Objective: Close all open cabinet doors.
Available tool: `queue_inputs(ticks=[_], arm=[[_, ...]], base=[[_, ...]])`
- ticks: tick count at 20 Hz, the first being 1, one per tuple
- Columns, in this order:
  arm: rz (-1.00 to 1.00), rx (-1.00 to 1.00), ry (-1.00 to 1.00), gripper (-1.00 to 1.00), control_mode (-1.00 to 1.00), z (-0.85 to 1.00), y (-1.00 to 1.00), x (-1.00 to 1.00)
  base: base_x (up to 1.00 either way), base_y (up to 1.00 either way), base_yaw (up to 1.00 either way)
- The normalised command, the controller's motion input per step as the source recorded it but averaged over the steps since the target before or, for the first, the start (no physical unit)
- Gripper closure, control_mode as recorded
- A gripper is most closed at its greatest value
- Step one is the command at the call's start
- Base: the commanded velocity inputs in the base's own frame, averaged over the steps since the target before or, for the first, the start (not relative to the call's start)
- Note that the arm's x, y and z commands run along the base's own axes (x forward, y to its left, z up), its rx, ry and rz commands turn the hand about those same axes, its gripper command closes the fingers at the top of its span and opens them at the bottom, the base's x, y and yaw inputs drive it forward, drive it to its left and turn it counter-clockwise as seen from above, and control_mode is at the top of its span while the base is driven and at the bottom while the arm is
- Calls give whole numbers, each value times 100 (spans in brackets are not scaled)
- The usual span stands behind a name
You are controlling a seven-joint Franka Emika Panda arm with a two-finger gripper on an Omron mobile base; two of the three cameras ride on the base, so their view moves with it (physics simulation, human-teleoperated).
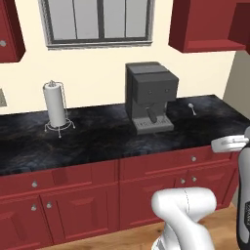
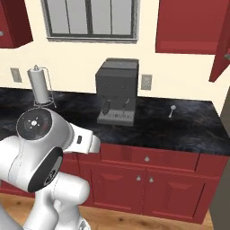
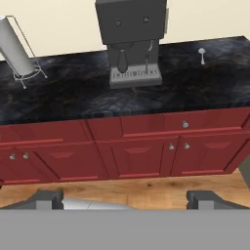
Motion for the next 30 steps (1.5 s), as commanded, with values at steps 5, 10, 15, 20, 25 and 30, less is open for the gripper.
queue_inputs(ticks=[5,10,15,20,25,30], arm=[[0,0,0,-100,100,0,0,0],[0,0,0,-100,100,0,0,0],[0,0,0,-100,100,0,0,0],[0,0,0,-100,100,0,0,0],[0,0,0,-100,100,0,0,0],[0,0,0,-100,100,0,0,0]], base=[[0,-40,0],[0,-56,0],[0,-59,0],[0,-49,0],[0,-41,0],[0,-45,0]])
